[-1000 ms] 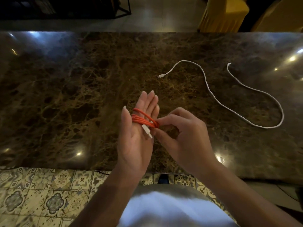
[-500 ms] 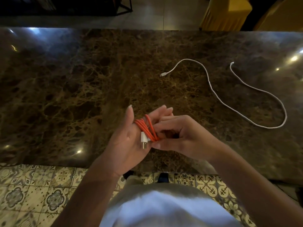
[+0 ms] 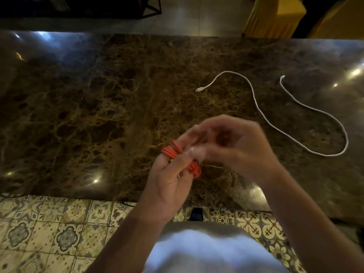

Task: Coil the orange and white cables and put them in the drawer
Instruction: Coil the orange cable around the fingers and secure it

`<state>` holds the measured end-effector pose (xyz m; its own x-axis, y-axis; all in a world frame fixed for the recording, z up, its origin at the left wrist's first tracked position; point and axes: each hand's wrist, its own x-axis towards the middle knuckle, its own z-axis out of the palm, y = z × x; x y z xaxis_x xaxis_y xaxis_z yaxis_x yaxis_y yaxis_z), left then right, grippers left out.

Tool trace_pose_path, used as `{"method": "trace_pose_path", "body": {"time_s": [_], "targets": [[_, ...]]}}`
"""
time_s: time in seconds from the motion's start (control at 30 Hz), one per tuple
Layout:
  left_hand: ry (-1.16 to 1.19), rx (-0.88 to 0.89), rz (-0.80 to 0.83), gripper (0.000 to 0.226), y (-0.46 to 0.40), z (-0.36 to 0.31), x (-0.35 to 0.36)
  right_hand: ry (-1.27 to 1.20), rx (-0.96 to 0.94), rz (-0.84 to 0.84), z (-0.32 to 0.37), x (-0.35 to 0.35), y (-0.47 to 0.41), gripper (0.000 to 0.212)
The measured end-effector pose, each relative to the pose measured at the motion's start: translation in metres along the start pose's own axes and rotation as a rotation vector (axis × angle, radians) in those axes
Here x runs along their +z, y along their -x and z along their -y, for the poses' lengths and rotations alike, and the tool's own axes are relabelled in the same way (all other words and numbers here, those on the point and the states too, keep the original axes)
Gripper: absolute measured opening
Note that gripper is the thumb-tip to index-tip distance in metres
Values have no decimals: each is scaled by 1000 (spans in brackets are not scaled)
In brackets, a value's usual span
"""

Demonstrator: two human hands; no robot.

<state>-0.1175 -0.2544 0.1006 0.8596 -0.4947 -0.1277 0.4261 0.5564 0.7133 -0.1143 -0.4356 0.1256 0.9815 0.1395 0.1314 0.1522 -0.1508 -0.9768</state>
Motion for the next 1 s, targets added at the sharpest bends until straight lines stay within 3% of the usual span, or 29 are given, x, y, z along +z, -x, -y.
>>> {"method": "trace_pose_path", "body": {"time_s": [0.03,0.1,0.13,0.27,0.4,0.5,0.6,0.73,1.0], "targets": [[22,-35,57,49,2,0,0,-135,31,-94,0,-10,-6,17],[50,-99,177,44,6,2,-1,-222,146,-202,-4,-24,-21,22],[78,-128,238,40,8,4,-2,-175,223,-140,-10,-23,-26,30],[194,-212,395,24,9,5,-2,-195,461,456,-25,15,-20,60],[185,-271,473,13,14,6,-3,-398,407,578,-30,25,-10,37],[183,-304,471,11,15,6,-5,-478,396,638,-35,22,-4,51],[213,-337,450,16,14,5,-10,-528,432,606,-39,21,-1,58],[217,-379,481,36,14,10,-10,-501,429,538,-36,27,4,30],[258,-625,454,81,-1,8,-18,-491,491,225,-40,42,14,27]]}}
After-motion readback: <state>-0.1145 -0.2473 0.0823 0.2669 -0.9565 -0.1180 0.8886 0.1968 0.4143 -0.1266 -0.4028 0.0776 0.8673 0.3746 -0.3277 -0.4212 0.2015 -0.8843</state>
